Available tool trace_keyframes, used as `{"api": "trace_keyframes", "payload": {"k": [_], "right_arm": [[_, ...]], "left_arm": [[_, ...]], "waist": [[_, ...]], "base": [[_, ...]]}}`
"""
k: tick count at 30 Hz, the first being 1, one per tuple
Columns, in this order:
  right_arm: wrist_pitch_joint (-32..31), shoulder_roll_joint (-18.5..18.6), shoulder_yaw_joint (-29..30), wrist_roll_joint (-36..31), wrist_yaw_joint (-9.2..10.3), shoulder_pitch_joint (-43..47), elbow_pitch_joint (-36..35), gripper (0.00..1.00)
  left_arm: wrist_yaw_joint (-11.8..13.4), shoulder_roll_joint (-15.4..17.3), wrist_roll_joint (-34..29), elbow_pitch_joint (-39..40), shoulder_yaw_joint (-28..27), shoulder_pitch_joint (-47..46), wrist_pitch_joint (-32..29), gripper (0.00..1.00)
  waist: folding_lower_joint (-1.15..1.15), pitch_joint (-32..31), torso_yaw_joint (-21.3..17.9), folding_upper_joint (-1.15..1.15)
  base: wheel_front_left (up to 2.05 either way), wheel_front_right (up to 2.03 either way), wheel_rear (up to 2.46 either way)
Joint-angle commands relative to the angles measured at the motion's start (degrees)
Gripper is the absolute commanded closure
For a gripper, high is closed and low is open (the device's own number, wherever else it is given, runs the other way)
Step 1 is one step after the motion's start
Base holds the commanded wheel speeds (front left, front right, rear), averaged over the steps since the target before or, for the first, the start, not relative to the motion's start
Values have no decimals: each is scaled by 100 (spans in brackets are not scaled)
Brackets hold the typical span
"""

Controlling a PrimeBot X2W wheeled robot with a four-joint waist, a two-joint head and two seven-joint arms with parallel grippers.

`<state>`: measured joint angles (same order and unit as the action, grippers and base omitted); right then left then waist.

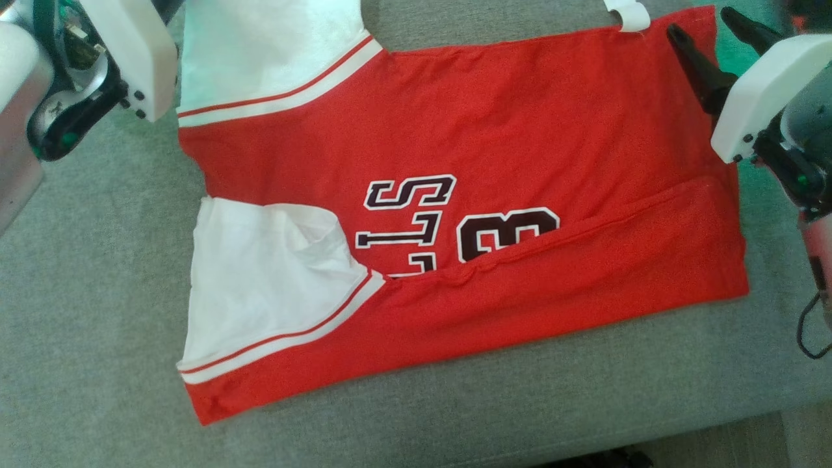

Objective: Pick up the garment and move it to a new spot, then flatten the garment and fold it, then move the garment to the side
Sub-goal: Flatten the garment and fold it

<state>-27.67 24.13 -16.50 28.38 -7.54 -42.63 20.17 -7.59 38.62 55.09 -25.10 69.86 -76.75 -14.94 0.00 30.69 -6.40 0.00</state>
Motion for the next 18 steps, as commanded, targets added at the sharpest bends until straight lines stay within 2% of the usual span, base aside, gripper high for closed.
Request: {"api": "trace_keyframes", "payload": {"k": [1,7,9,11,12,13,14,15,16,17,18], "right_arm": [[-1,124,-36,56,5,-24,-114,0],[34,191,-122,166,5,-199,222,1],[108,191,-135,190,5,-247,282,9],[160,177,-155,224,5,-291,340,33],[181,171,-167,239,5,-312,370,40],[202,169,-183,252,5,-330,399,52],[225,169,-200,264,5,-347,427,56],[250,172,-217,276,5,-362,454,66],[270,179,-237,287,5,-374,482,86],[292,186,-256,298,5,-385,506,100],[314,195,-273,307,5,-393,528,100]], "left_arm": [[10,198,31,98,-199,-357,56,100],[10,190,146,61,59,-487,174,100],[10,204,178,43,120,-520,205,100],[10,214,203,27,173,-547,225,100],[10,214,217,19,196,-559,225,100],[10,211,231,11,217,-569,227,100],[10,209,242,2,235,-578,230,100],[10,207,251,-8,250,-586,232,100],[10,205,256,-18,265,-593,234,100],[10,204,259,-26,277,-600,239,100],[10,203,262,-42,287,-605,244,100]], "waist": [[0,6,19,0],[0,20,86,0],[0,25,90,0],[0,28,94,0],[0,30,99,0],[0,31,104,0],[0,31,109,0],[0,31,113,0],[0,31,119,0],[0,31,124,0],[0,28,131,0]], "base": [[0,0,0],[0,0,0],[0,0,0],[0,0,0],[0,0,0],[0,0,0],[0,0,0],[0,0,0],[0,0,0],[0,0,0],[0,0,0]]}}
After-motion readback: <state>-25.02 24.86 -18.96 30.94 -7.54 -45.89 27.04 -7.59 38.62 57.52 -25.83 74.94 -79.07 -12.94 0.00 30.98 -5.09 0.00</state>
